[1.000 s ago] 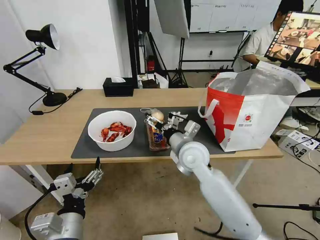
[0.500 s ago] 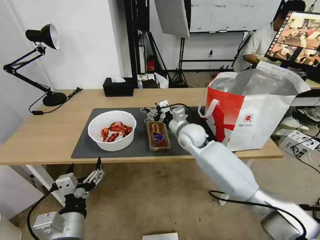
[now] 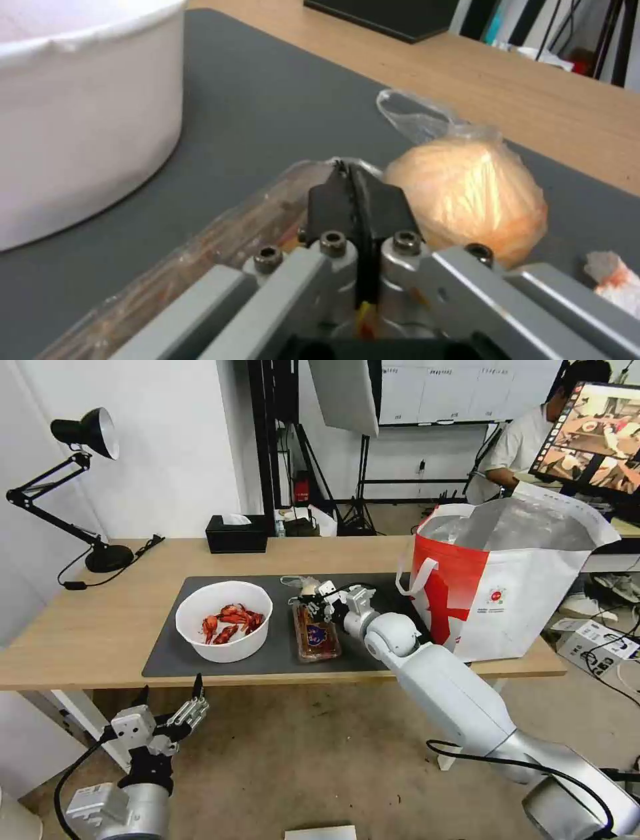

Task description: Pick up the trash from the table and place it into the takeout bag.

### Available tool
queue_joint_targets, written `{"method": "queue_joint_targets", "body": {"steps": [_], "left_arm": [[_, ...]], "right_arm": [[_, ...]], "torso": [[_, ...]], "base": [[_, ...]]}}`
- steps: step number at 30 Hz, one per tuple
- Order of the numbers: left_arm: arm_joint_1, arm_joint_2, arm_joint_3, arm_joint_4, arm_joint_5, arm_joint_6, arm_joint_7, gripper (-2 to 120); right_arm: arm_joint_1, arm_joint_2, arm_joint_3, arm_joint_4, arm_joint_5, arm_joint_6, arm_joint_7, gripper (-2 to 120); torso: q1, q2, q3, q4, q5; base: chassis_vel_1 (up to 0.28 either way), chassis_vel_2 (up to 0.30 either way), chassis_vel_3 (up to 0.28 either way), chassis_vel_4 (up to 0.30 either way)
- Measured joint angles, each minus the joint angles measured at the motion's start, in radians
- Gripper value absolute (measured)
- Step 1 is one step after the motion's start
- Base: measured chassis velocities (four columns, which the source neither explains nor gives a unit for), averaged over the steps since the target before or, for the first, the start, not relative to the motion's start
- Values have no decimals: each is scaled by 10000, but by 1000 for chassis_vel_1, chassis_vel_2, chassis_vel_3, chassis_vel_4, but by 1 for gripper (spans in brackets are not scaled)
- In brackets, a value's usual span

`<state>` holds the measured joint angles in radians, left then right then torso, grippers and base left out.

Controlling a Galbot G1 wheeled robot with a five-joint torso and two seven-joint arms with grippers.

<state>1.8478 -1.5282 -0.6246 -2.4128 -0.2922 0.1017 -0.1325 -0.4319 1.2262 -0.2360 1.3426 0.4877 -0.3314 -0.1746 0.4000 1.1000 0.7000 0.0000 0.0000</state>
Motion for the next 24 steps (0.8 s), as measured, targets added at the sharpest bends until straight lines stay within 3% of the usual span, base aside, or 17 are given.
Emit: {"method": "queue_joint_targets", "body": {"steps": [15, 21, 24], "left_arm": [[-103, 299, 53, 117, -100, -36, 163, 100], [-330, 1136, 83, 218, -746, -154, 546, 100], [-501, 1904, 112, 69, -1820, -14, 851, 100]], "right_arm": [[-277, 6, 123, -87, 107, -33, 139, 0], [-400, -6, 221, -8, 128, -85, 247, 0], [-588, -107, 272, 265, 154, -118, 347, 0]], "torso": [[-1, 1, 0, 0, 0], [-1, 0, 0, 0, -2], [-1, 0, -1, 0, 0]], "base": [[0, 0, 0, 0], [0, 0, 0, 0], [0, 0, 0, 0]]}}
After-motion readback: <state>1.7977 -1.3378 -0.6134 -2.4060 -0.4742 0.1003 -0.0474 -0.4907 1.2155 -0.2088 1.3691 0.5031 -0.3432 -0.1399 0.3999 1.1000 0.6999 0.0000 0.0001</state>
